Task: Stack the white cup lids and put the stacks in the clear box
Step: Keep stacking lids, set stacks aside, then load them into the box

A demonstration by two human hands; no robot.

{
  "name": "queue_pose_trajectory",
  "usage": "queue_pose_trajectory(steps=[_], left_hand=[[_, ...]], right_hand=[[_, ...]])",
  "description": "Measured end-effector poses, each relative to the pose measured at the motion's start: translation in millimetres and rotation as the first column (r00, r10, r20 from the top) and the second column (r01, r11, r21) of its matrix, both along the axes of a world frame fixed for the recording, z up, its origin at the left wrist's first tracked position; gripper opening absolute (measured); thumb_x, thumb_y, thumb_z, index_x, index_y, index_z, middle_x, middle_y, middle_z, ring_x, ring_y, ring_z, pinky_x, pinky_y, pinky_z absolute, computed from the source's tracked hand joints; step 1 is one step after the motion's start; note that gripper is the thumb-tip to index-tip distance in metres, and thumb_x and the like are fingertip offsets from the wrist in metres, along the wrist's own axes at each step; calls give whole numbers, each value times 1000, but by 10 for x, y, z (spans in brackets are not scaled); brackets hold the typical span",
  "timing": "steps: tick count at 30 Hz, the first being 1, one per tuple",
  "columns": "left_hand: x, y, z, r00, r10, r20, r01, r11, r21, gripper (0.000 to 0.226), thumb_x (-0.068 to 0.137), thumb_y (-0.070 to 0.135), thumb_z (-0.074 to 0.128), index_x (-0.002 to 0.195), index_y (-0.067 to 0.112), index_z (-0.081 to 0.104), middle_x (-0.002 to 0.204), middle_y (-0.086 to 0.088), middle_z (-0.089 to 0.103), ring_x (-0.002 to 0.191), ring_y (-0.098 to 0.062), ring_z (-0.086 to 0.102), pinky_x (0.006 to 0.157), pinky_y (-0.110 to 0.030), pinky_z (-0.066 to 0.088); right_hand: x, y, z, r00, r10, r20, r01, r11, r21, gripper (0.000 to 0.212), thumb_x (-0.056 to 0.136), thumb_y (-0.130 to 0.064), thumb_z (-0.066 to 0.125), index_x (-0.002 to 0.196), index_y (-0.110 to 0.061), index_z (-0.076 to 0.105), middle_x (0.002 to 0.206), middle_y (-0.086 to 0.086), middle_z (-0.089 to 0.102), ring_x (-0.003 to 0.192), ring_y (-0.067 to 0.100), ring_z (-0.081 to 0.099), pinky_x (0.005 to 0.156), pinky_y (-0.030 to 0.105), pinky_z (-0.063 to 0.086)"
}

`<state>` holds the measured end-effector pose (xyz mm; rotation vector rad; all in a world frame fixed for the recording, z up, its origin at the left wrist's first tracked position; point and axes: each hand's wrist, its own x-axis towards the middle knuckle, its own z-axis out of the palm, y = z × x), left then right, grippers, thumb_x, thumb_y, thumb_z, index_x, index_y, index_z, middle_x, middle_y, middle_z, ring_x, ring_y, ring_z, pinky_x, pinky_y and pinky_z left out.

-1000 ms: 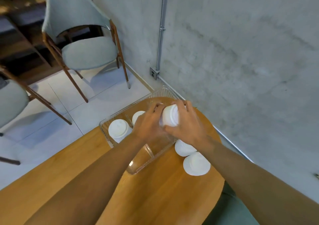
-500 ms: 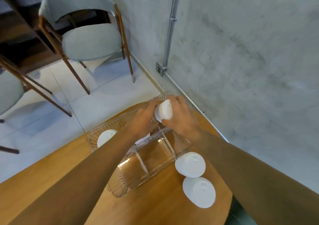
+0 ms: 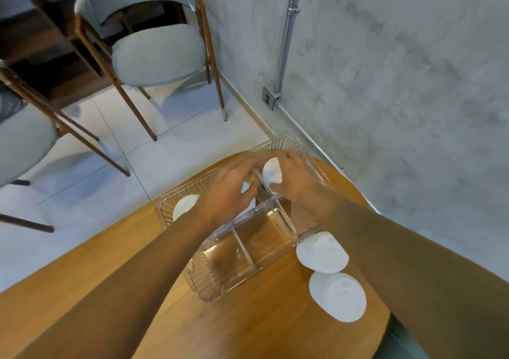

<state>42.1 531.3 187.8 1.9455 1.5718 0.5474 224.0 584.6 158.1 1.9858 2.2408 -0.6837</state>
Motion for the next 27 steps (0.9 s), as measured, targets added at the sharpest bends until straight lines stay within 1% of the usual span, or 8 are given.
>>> queue_pose_trajectory(steps=[4,7,9,14,17,20,23,27], left_hand=[[46,-213,35,999,-32,30,32,999,-3,47,99,24,71,144,29,59,147,6,61,123,-13,60,104,-27,47],[87,-374,23,994,-101,46,101,995,12,45,98,24,73,141,29,61,143,5,64,121,-16,64,103,-37,57],[127,-518,4,988,-146,59,143,988,55,42,98,23,74,138,26,64,141,5,66,120,-18,66,100,-40,59],[271,-958,-16,960,-256,117,246,965,93,30,101,15,64,129,24,68,132,8,64,110,-9,64,92,-27,57],[375,-1198,-51,947,-304,106,295,951,88,24,100,13,63,120,22,71,125,9,64,108,-7,61,91,-26,53],[467,-1399,-179,935,-339,108,333,941,67,20,94,11,67,111,20,74,112,8,65,98,-9,62,83,-24,50],[552,-1559,-319,930,-351,111,352,936,7,17,94,14,68,108,19,74,108,9,63,91,-9,62,75,-19,47],[659,-1678,-546,938,-328,115,338,937,-85,19,94,16,70,113,20,74,107,14,58,92,-8,62,82,-29,53]], right_hand=[[109,-277,222,1000,27,9,-28,988,153,73,94,-42,73,154,-20,37,158,7,42,143,29,43,118,40,40],[193,-595,389,995,-30,-100,48,981,186,74,93,-33,77,156,-21,38,156,6,45,142,25,43,116,39,45],[270,-844,479,988,-79,-134,107,970,217,72,94,-34,76,155,-22,40,154,4,46,141,24,43,111,40,49],[476,-1480,597,974,-174,-147,209,937,279,55,95,-51,59,137,-16,54,132,1,55,121,22,51,92,34,49],[589,-1764,559,960,-254,-120,280,905,320,53,91,-50,70,129,-17,54,121,-2,53,111,22,52,87,36,52],[678,-2019,504,939,-335,-71,341,892,297,59,86,-54,75,127,-18,51,122,-1,51,111,22,51,90,39,52],[752,-2207,409,923,-384,-15,372,884,282,77,80,-66,74,135,-19,47,128,0,51,117,24,52,93,41,53],[813,-2373,278,913,-407,5,396,892,217,91,74,-68,79,142,-20,42,135,1,48,123,24,51,98,39,51]])
